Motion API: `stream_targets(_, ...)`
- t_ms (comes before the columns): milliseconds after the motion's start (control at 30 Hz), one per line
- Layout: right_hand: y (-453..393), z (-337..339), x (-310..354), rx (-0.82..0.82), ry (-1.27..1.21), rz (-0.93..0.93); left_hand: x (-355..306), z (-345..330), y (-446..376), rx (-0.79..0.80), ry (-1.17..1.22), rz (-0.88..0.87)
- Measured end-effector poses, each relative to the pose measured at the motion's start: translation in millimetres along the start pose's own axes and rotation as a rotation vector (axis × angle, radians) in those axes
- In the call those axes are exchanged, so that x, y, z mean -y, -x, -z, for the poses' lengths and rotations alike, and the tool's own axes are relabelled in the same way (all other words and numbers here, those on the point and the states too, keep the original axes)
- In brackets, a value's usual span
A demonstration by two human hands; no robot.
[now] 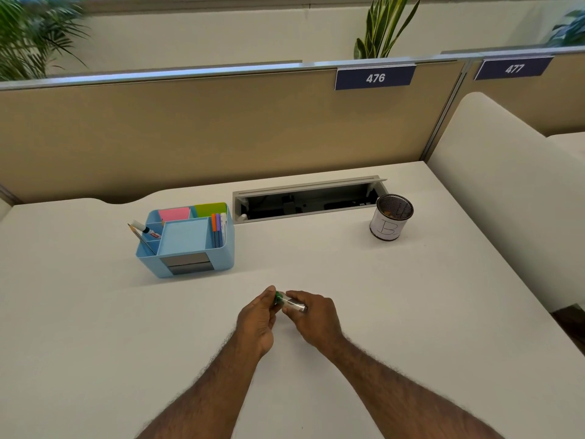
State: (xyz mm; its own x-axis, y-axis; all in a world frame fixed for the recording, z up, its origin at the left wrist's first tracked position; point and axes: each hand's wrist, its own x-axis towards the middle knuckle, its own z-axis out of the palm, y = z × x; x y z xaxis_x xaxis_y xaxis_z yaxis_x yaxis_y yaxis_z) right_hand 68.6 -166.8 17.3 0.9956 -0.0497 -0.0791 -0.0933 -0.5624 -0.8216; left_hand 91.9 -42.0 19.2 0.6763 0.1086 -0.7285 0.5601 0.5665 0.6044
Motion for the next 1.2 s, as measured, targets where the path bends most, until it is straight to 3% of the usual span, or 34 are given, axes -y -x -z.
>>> stream_targets(467,13.0,-4.3,8.3,-0.063,0.197,0.173,-9.2,-2.6,7.1,-0.011,-0.024,0.031)
stream_targets(833,10.9,-4.1,15.5,-0.132,0.002,0.144,-11.1,0.1,6.7,0.106,0.089,0.042)
stream_targets(933,6.1,-0.8,18.1,-0.116,-0.091,0.084,-12.5,0.5,6.5,0.147,0.101,0.019)
stream_targets(1100,0.6,6.5,29.7,0.037,-0.401,-0.225,-16.5,-0.7,5.6,0.232,0.103,-0.03)
stream_targets(1200,1.8,10.3,34.4,0.092,-0.539,-0.297,-18.3,-1.9,3.7,0.247,0.101,-0.053)
